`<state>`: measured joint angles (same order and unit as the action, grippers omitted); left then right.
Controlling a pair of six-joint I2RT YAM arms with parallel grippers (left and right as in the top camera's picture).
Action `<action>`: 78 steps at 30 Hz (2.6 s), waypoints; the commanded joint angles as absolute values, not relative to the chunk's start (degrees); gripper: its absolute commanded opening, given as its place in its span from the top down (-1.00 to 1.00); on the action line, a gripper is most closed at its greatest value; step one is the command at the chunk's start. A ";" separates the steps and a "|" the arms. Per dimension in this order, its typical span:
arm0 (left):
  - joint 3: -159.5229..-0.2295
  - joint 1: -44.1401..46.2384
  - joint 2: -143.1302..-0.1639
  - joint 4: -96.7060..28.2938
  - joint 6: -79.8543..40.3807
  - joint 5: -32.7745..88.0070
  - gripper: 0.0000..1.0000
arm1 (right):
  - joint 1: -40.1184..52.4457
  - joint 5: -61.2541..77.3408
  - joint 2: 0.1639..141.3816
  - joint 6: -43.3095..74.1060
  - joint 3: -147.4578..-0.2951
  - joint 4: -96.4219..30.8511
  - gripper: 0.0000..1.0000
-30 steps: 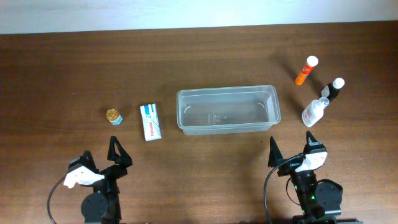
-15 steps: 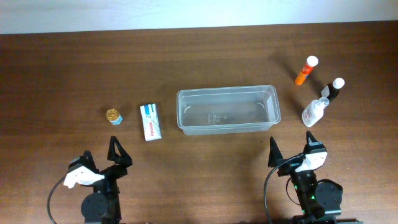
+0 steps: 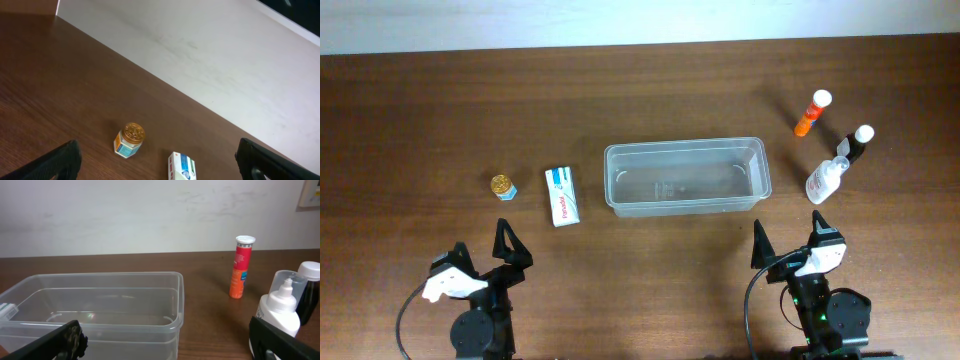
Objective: Pack container
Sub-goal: 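Open the left gripper and start moving toward the Panadol box, then lower the left gripper onto the white Panadol box and grasp it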
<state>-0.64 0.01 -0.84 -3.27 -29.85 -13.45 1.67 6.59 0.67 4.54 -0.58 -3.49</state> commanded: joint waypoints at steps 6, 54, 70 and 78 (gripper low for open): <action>-0.56 -0.27 -0.30 -3.55 -29.76 -12.84 -0.99 | 2.24 7.09 0.32 4.91 -0.32 -3.86 -0.97; -4.89 -0.27 -0.30 6.72 -29.91 17.72 -0.99 | 2.24 7.09 0.32 4.89 -0.32 -3.86 -0.97; -57.28 -0.27 -31.33 -47.03 -9.89 16.80 -0.99 | 2.24 7.09 0.32 4.91 -0.32 -3.86 -0.97; -83.94 3.51 -61.34 -76.64 -2.68 16.49 -0.99 | 2.24 7.09 0.32 4.89 -0.32 -3.86 -0.97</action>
